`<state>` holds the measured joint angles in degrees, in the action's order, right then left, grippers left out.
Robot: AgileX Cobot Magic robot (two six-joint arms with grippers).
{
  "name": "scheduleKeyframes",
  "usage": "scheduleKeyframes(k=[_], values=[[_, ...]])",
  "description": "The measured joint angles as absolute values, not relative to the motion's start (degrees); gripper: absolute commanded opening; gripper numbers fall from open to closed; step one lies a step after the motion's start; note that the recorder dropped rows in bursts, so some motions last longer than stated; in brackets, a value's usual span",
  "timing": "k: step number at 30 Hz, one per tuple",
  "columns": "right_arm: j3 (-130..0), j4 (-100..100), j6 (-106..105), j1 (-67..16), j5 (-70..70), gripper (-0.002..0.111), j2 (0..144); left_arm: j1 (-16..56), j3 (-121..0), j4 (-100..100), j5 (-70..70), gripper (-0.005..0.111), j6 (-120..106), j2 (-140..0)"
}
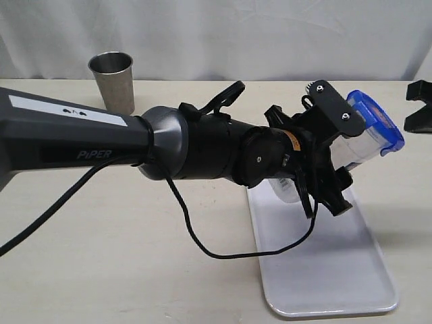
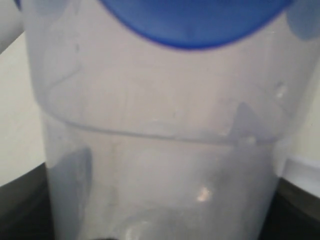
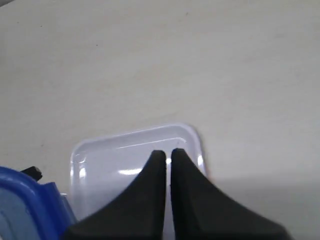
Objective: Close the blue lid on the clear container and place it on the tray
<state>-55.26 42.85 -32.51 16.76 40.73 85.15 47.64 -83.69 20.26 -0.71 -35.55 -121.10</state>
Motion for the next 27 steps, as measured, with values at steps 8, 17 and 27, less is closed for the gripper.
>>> scheduleKeyframes(k=[8, 17, 27], values=[[-55.0, 60.9, -46.6, 18.7, 51.7, 0.004, 92.1, 47.6, -83.7, 20.2, 1.4, 0.000, -35.4, -121.1], [-57.5, 64.2, -50.7, 19.1, 59.3, 0.004, 90.4, 47.3, -83.7, 21.4, 4.5, 0.000, -34.2, -122.3], [-57.6, 65.0, -52.2, 19.4, 58.2, 0.004, 88.3, 47.2, -84.0, 24.5, 6.5, 0.000, -32.3, -122.6]])
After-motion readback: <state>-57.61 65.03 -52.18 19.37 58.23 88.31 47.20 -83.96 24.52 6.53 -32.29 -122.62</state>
